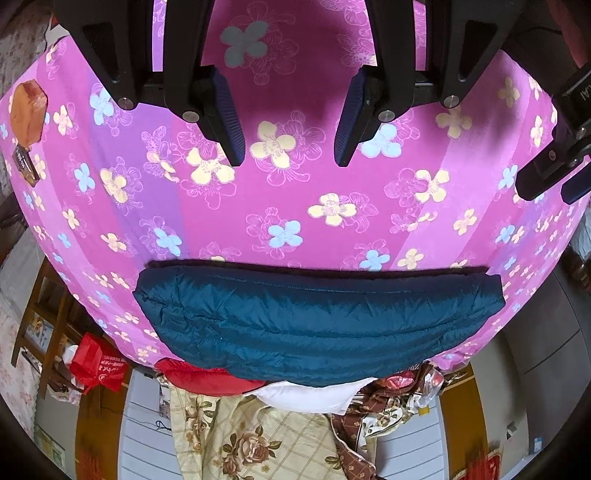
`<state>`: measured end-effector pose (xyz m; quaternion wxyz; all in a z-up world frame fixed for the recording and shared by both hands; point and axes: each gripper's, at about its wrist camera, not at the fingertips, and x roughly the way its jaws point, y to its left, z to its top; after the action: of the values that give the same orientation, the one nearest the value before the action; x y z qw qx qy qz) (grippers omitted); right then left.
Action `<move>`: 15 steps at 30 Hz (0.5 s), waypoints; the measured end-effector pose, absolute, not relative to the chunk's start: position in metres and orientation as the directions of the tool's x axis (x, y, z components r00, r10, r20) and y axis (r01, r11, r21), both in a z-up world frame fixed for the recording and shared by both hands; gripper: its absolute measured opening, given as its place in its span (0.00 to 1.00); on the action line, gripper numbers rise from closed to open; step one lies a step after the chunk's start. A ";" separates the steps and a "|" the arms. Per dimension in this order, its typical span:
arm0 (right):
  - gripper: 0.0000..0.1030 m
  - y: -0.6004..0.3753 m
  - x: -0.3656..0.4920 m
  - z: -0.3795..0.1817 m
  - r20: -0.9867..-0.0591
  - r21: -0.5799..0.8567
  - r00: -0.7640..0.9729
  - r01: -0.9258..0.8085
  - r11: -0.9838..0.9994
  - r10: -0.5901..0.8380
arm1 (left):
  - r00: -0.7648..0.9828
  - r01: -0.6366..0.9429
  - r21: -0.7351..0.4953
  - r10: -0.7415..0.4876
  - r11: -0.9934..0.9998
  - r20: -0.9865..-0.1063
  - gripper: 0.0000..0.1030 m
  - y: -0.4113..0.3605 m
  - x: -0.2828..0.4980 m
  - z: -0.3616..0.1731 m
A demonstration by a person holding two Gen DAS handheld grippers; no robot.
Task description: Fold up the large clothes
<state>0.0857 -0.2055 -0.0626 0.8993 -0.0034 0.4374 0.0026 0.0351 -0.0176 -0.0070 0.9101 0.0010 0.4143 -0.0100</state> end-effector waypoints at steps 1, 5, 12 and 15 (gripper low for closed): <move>0.47 -0.206 0.086 -0.063 -0.788 -0.004 0.615 -0.008 1.000 0.002 | 0.654 0.022 -0.007 -0.020 1.000 -0.756 0.85 -0.018 0.036 -0.008; 0.47 -0.207 0.087 -0.065 -0.790 -0.006 0.613 -0.006 1.000 -0.001 | 0.646 0.036 -0.008 -0.029 0.999 -0.762 0.85 -0.021 0.036 -0.011; 0.66 -0.208 0.086 -0.064 -0.780 -0.011 0.626 0.010 1.000 -0.014 | 0.642 0.025 -0.008 -0.022 1.000 -0.766 0.85 -0.019 0.038 -0.013; 0.66 -0.208 0.086 -0.063 -0.777 -0.011 0.629 0.008 1.000 -0.013 | 0.633 0.030 -0.015 -0.031 0.999 -0.773 0.85 -0.019 0.038 -0.015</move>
<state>0.0864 -0.2080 -0.0632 0.9025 -0.0031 0.4306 -0.0058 0.0384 -0.0189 -0.0149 0.9037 -0.0005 0.4278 -0.0167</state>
